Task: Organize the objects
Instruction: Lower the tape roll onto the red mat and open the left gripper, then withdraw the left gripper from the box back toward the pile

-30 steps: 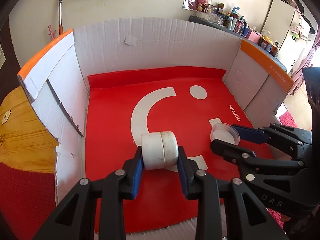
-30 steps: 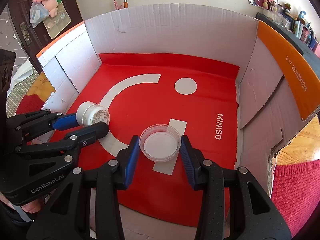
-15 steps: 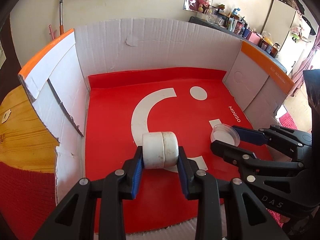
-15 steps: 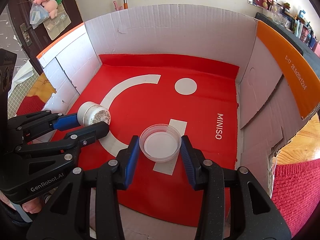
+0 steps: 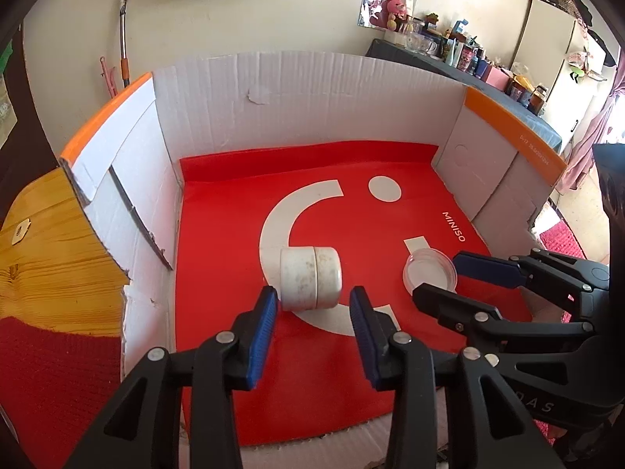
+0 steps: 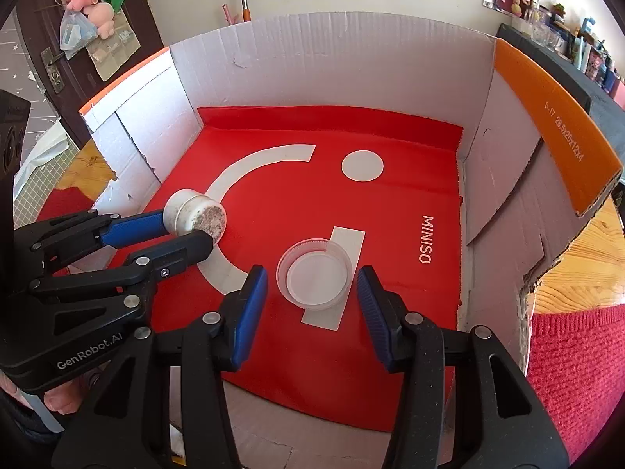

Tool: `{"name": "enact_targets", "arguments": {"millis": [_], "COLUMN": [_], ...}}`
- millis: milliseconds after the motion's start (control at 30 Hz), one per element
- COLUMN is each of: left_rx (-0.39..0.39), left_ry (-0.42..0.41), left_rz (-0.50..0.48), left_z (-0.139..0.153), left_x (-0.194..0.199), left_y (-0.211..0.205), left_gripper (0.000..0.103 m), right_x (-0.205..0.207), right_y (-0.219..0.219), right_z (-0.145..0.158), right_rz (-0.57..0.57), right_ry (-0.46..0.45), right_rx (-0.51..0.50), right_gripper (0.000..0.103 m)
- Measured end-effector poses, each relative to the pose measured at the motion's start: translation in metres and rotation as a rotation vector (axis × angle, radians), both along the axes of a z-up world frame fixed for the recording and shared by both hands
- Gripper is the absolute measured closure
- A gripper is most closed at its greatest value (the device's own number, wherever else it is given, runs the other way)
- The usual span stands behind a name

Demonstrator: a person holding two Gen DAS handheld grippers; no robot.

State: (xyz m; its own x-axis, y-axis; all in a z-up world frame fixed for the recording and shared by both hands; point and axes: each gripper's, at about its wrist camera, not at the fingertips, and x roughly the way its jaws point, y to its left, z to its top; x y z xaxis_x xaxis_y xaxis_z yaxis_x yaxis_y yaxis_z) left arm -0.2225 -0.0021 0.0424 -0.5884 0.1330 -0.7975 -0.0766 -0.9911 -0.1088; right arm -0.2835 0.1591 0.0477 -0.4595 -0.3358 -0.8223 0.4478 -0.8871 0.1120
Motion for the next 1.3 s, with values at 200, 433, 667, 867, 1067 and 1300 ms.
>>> {"name": "enact_targets", "arguments": {"millis": [200,433,667,867,1067,1300], "left_rx": [0.001,0.000,0.001,0.000,-0.005,-0.005], "left_ry": [0.009,0.021,0.034,0.048,0.070,0.086], "left_rz": [0.008,0.017,0.031,0.038,0.047,0.057], "left_z": [0.004,0.008,0.012,0.018,0.025,0.031], "left_x": [0.006,0.015,0.026,0.036,0.048,0.060], "left_y": [0.000,0.000,-0.001,-0.001,-0.001,-0.004], "left_gripper": [0.056,0.052,0.048,0.041,0.034,0.028], "right_x": [0.007,0.015,0.025,0.037,0.047,0.061], "right_y": [0.001,0.004,0.005,0.006,0.008,0.011], "right_z": [0.005,0.010,0.016,0.022,0.028,0.034], "right_rz": [0.000,0.002,0.001,0.002,0.004,0.004], "right_ry": [0.015,0.031,0.054,0.076,0.093,0.113], "right_rx": [-0.006,-0.013,-0.019,-0.025,-0.030,-0.033], "right_gripper": [0.048,0.047,0.041,0.037,0.034,0.028]}}
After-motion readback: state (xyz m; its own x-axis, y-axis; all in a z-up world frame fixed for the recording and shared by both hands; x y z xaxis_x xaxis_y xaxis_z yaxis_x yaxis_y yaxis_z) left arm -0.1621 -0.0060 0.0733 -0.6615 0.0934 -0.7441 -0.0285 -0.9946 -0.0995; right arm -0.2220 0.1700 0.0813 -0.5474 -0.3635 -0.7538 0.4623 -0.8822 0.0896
